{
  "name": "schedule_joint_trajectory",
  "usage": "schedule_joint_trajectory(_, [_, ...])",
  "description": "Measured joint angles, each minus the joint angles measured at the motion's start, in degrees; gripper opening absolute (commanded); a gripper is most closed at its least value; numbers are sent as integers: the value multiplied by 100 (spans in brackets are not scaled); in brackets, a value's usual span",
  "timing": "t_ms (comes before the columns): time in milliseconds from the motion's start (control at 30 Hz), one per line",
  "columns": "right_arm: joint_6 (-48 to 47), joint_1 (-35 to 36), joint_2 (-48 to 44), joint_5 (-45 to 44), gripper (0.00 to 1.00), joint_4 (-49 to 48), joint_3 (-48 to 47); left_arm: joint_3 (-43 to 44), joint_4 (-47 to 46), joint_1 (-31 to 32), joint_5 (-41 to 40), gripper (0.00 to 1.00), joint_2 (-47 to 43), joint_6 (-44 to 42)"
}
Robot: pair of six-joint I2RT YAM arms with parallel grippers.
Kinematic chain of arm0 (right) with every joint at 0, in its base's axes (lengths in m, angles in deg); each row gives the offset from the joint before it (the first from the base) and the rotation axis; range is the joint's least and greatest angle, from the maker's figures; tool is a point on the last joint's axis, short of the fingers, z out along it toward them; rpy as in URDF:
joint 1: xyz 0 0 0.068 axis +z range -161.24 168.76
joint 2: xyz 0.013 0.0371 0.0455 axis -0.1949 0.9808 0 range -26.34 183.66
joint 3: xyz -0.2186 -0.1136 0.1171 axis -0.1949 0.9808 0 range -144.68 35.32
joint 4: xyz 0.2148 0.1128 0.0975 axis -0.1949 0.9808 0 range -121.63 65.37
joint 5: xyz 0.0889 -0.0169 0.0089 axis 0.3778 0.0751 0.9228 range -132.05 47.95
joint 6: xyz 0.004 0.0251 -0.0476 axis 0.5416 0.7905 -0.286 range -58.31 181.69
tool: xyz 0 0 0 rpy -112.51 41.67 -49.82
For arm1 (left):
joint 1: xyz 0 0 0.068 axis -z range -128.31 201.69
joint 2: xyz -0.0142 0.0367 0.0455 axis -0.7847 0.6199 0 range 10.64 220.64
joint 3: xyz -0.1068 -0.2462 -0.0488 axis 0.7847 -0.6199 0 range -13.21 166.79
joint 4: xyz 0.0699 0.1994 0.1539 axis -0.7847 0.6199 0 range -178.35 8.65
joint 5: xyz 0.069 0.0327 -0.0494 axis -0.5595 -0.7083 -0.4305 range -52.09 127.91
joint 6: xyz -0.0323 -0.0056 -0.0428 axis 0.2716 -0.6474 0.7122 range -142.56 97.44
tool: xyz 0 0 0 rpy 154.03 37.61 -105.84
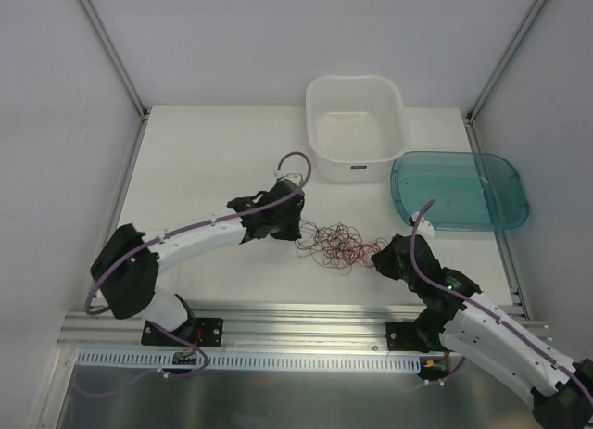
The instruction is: Untangle the cables
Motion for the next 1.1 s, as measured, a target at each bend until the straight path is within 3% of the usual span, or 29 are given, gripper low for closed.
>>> schedule_joint_trajectory(267, [-938,-70,-616,-411,1,1145,-1561,-1202,-192,-1233,118,0,-2848,442])
schedule_joint_trajectory(400, [-1453,-70,-581,-411,1,1561,-2426,-1622,-20,-2011,120,0,-3746,470])
schedule_joint_trajectory(667, [-2203,-105,-273,-149,1,2085,-3606,-2157,551,-3095,-162,0,-3926,435])
schedule_joint_trajectory(1100, [-3003,-155,568,573,1,2382,-5431,-2887,990,-3707,-1102,0,-3453,811])
